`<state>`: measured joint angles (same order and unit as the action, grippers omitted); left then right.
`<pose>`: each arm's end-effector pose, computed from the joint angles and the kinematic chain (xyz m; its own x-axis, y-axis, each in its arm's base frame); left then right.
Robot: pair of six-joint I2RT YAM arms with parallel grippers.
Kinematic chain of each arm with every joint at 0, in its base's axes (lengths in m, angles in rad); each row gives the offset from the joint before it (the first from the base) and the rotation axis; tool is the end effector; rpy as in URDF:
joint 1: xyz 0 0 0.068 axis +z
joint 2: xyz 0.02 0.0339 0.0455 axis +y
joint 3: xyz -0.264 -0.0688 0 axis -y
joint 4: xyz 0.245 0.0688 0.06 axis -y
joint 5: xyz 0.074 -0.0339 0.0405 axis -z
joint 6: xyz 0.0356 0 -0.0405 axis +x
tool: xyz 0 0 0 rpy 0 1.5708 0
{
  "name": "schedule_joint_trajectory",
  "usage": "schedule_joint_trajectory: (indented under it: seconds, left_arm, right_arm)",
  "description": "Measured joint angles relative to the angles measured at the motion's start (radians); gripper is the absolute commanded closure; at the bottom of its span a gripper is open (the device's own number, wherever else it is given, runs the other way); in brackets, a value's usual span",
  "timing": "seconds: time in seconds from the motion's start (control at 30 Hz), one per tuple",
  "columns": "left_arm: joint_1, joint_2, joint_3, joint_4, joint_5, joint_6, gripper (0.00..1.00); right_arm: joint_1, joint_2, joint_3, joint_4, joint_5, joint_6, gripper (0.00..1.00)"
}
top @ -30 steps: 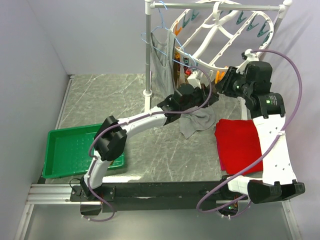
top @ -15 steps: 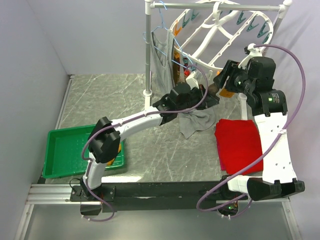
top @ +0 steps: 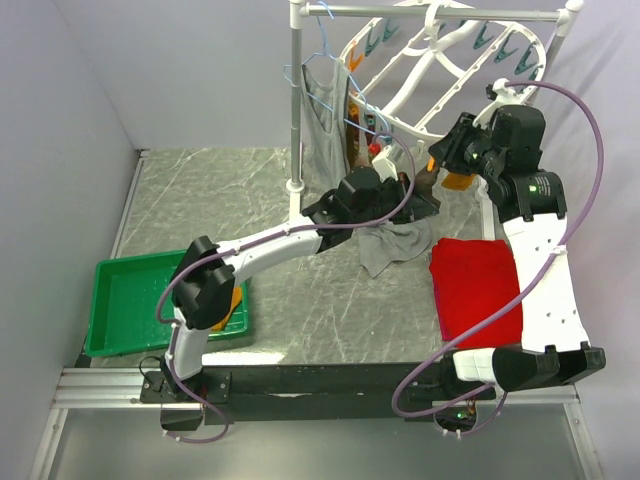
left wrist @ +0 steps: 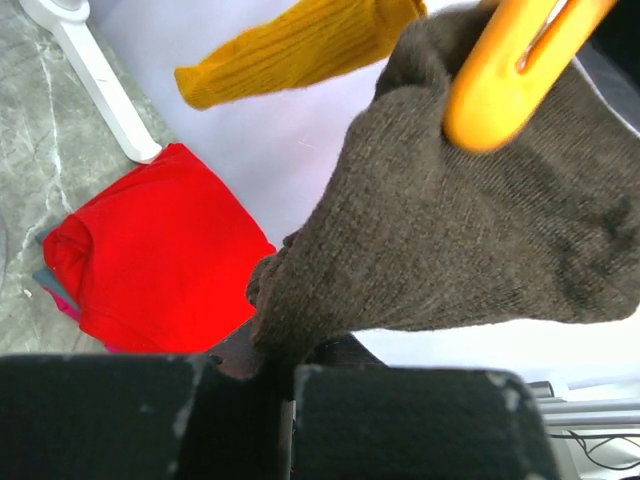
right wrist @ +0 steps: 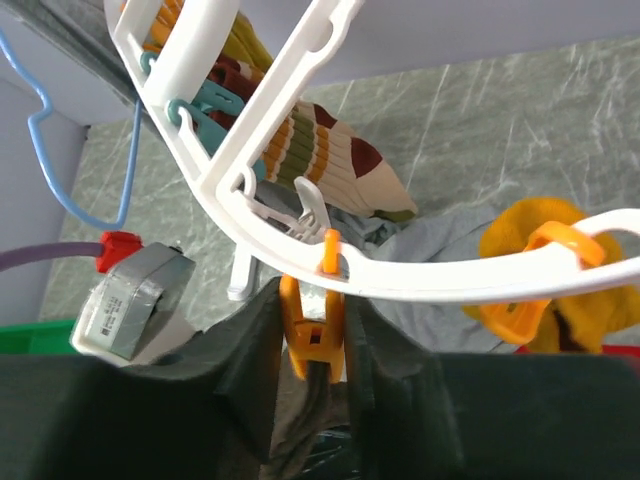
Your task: Remove the socks clipped to the hanger
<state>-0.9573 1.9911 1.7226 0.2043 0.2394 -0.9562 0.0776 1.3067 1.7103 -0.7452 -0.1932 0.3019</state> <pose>0.2742 -0.4040 0.3404 -0.7816 -0.2686 -0.5630 0.5064 0.2538 -0.8241 0.2542 0.0266 0.4833 -0.3951 0.2620 -0.8805 -0.1455 0.9285 0.3416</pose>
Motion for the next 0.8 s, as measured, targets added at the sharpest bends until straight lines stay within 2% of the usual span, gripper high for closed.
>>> schedule_joint_trajectory:
  seconds: [0.07, 0.1, 0.37, 0.63, 0.8]
  left_arm:
    - [0.0, -0.009, -0.002, -0.004, 0.0, 0.0, 0.99]
    - [0.0, -0.013, -0.002, -0.005, 0.0, 0.0, 0.99]
    - [0.0, -0.077, -0.068, -0.019, 0.013, 0.005, 0.99]
    - [0.0, -0.279, -0.306, -0.124, 0.014, 0.053, 0.99]
    - [0.007, -0.485, -0.515, -0.23, -0.047, 0.089, 0.99]
  right_arm:
    - [0.0, -0.001, 0.0, 0.002, 0.002, 0.003, 0.98]
    - [0.0, -0.001, 0.0, 0.004, 0.001, 0.003, 1.0]
    - [0.0, 0.0, -0.001, 0.005, 0.022, 0.012, 1.0]
    - [0.0, 0.0, -0.001, 0.004, 0.027, 0.019, 1.0]
    - [0.0, 0.0, 0.002, -0.004, 0.031, 0.016, 1.0]
